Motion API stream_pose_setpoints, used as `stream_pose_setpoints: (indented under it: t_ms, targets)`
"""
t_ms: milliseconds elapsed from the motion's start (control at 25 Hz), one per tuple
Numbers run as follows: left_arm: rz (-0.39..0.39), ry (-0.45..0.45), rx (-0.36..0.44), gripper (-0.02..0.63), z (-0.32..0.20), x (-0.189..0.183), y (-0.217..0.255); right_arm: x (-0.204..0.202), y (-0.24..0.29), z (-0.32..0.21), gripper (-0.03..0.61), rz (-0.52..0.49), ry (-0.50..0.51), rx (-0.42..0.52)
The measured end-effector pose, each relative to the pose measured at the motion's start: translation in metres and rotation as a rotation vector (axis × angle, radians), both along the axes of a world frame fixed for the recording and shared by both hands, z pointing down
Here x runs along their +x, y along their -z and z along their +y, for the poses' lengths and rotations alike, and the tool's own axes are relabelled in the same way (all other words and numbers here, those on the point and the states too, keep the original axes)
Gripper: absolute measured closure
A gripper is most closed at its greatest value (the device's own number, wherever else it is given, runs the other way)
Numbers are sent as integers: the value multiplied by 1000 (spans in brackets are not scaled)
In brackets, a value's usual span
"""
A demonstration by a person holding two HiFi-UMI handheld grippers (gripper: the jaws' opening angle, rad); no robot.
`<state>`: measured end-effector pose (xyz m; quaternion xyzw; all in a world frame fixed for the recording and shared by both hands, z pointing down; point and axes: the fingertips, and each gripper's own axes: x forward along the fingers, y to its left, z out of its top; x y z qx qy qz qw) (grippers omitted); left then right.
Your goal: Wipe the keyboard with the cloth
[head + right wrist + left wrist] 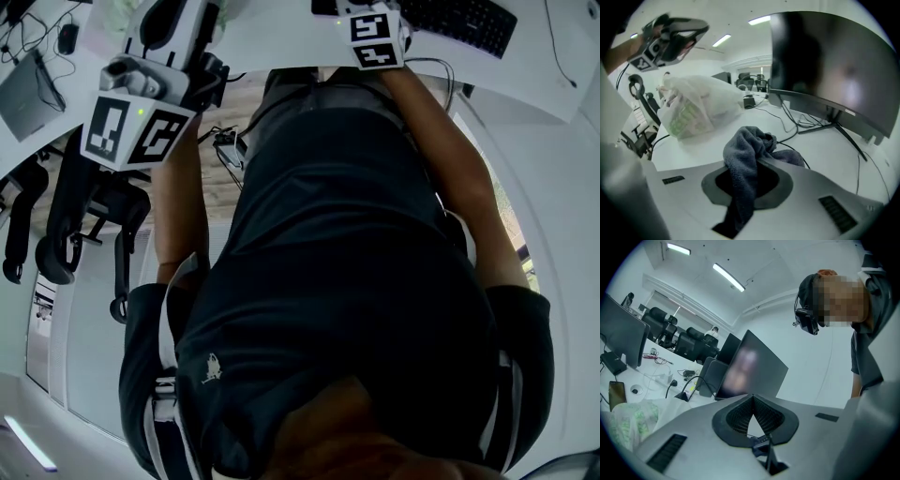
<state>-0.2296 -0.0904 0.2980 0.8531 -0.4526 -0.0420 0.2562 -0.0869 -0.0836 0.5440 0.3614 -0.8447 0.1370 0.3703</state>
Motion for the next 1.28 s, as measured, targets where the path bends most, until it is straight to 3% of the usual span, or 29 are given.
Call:
stream_pose_setpoints:
  t_ms: [80, 160, 280, 360, 600, 720, 880, 960, 1160, 1280]
  targets:
    - [1, -11, 9, 609, -1, 3, 3, -23, -2, 7, 540, -12, 72, -10]
    - [-2, -14, 18, 609, 0, 2, 7, -15, 0, 2, 540, -21, 75, -18]
    - [-2, -6, 16, 609, 1, -3, 7, 37, 4, -18, 540, 19, -44, 6]
    - [-3, -2, 8, 609, 3, -7, 4, 50, 7, -23, 540, 35, -85, 9]
    - [7, -25, -7, 609, 9, -1, -2, -35, -5, 1, 540, 0, 108, 9]
    - [4, -29, 4, 609, 10, 0, 2, -30, -2, 6, 540, -3, 163, 15]
    - [12, -27, 5, 609, 12, -2, 1, 35, 2, 4, 540, 36, -14, 7]
    - [13, -27, -4, 609, 14, -4, -3, 35, 1, 13, 540, 53, -33, 8]
    - [21, -41, -11, 609, 13, 8, -3, -43, -8, 53, 539, 19, 179, -11]
    - [14, -42, 3, 609, 11, 11, 2, -51, -10, 67, 540, -1, 258, -43]
